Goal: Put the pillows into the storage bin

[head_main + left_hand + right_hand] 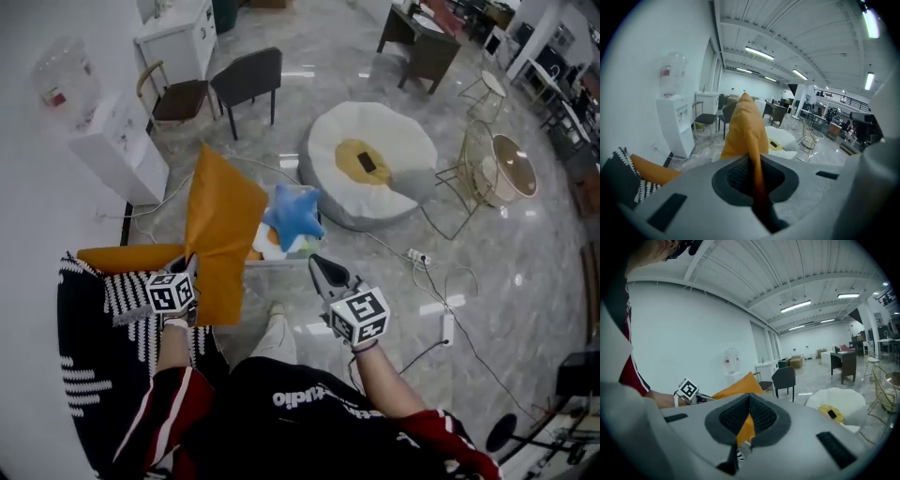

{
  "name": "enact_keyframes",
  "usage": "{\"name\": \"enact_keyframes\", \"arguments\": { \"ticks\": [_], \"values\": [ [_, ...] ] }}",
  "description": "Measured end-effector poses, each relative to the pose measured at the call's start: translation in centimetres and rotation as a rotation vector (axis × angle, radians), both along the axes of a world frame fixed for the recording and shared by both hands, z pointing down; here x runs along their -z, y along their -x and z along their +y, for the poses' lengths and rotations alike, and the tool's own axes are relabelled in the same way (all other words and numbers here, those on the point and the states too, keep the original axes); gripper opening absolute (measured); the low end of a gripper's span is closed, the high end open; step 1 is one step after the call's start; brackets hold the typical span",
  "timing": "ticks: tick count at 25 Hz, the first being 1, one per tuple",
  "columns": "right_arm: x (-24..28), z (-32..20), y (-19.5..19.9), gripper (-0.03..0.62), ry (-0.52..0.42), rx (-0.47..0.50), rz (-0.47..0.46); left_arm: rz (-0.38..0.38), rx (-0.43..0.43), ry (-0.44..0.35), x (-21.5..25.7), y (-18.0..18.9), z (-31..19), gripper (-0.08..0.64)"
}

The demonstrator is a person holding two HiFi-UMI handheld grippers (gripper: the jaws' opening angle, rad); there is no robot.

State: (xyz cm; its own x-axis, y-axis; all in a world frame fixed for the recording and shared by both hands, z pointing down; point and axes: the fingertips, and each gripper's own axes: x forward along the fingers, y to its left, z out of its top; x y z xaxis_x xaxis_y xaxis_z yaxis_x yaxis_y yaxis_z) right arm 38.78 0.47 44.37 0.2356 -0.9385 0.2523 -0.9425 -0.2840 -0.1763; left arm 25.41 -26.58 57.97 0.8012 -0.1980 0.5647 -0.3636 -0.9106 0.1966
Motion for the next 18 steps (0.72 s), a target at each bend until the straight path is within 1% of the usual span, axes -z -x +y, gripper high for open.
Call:
{"name": "enact_keyframes", "arguments": {
  "ticks": [4,7,14,18],
  "values": [
    [-0.4,-2.7,-4.7,0.003,0.051,-0.041,0.004,-0.019,-0.042,0.034,-2.8,-6.6,-3.0,0.012],
    [-0.9,-4.3,-7.8,0.003,0.09,-0.065,0.009,-0.024,-0.065,0.065,-4.9,-10.7,-4.6,0.014],
    [-2.0,-6.9,-11.7,0.003,0.149,-0.103,0.01,-0.019,-0.095,0.122,-8.6,-17.5,-7.3,0.012],
    [-4.0,-8.2,-12.1,0.003,0.201,-0.085,-0.019,-0.023,-0.086,0.174,-11.0,-19.2,-8.2,0.012]
  ]
}}
